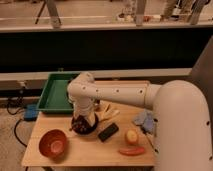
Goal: Place grapes in red bowl
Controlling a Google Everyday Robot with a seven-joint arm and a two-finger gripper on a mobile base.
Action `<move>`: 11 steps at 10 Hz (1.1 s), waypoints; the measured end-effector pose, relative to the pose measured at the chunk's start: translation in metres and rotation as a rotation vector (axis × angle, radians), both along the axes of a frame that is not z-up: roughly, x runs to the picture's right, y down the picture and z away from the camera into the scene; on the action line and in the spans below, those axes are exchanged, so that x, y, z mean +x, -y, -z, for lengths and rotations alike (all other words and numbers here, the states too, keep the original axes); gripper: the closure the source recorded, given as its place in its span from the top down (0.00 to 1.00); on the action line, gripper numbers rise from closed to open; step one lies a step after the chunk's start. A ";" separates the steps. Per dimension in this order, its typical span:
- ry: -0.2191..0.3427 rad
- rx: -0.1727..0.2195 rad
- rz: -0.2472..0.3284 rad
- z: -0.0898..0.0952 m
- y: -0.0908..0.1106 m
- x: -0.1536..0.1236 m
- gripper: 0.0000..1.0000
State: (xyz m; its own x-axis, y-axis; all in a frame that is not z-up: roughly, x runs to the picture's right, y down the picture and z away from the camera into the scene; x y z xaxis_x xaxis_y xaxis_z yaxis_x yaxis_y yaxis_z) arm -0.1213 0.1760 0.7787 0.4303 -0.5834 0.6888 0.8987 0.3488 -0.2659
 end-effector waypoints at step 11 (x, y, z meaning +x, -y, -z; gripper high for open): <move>-0.027 -0.022 -0.013 -0.016 -0.015 0.001 0.53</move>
